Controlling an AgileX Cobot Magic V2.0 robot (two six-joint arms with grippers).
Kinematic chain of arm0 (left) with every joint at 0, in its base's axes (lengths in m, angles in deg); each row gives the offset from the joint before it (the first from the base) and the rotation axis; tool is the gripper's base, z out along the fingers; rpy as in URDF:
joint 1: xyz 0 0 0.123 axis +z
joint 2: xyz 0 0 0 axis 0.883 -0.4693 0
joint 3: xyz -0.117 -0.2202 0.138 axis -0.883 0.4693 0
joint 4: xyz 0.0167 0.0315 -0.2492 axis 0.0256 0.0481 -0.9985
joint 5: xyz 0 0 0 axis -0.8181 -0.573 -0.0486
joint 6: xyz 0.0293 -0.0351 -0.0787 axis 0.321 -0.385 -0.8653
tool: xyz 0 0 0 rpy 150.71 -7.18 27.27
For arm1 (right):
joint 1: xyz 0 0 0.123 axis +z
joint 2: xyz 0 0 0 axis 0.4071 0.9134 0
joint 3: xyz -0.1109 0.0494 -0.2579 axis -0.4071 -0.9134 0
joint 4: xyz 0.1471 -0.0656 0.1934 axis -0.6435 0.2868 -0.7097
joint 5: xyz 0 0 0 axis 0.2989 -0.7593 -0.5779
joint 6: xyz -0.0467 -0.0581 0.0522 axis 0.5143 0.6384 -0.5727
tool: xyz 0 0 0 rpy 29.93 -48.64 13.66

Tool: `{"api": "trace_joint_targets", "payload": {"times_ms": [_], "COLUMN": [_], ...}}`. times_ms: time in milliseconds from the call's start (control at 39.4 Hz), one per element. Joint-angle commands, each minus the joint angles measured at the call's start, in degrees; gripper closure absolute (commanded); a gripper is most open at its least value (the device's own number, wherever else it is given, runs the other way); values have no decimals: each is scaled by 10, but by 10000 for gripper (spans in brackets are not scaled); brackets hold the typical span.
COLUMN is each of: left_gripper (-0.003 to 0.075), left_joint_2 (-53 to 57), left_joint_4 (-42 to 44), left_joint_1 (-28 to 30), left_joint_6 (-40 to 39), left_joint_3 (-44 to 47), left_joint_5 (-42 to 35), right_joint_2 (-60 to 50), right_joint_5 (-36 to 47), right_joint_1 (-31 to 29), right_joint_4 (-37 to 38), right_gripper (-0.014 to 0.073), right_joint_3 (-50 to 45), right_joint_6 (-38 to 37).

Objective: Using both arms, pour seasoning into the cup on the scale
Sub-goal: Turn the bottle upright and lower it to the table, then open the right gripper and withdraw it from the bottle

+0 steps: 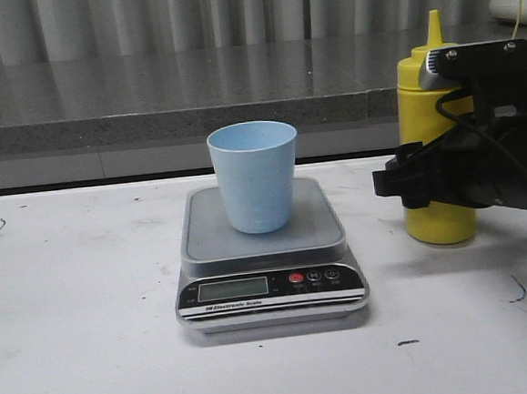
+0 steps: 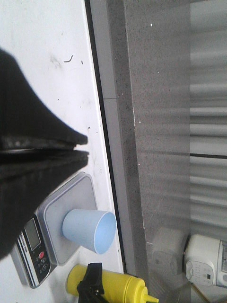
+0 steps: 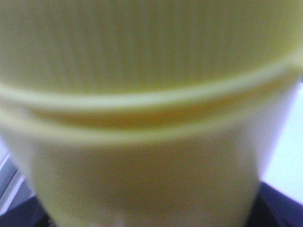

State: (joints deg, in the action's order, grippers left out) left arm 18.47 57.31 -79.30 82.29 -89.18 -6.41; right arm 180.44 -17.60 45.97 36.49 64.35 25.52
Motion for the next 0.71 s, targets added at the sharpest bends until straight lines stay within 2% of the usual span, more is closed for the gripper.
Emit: {"api": "trace_joint_targets", "payload": {"times_ms": [0, 102, 228, 381, 533, 685], "left_gripper": [740, 740, 740, 740, 740, 740], "left_joint_2": [-7, -7, -7, -7, -7, -7], "left_joint_4": [-7, -7, -7, -7, -7, -7], "left_joint_1": [2, 2, 2, 2, 2, 2], "left_joint_6": [-6, -6, -6, -6, -6, -6], "left_joint_3": [-14, -14, -14, -14, -14, -14], "left_joint_5": [-49, -49, -49, -49, -49, -49], "right_joint_2": [-26, -26, -26, -26, -26, -28], "right_joint_5": [67, 88, 105, 112, 164, 163], "right_joint_1": [1, 1, 1, 1, 1, 1], "right_joint_4": [14, 14, 14, 14, 19, 45], "right_gripper": [223, 57, -47, -50, -50, -50], "right_joint_3": [-3, -14, -30, -48, -82, -126], "right_joint_6": [-1, -1, -1, -1, -1, -1]}}
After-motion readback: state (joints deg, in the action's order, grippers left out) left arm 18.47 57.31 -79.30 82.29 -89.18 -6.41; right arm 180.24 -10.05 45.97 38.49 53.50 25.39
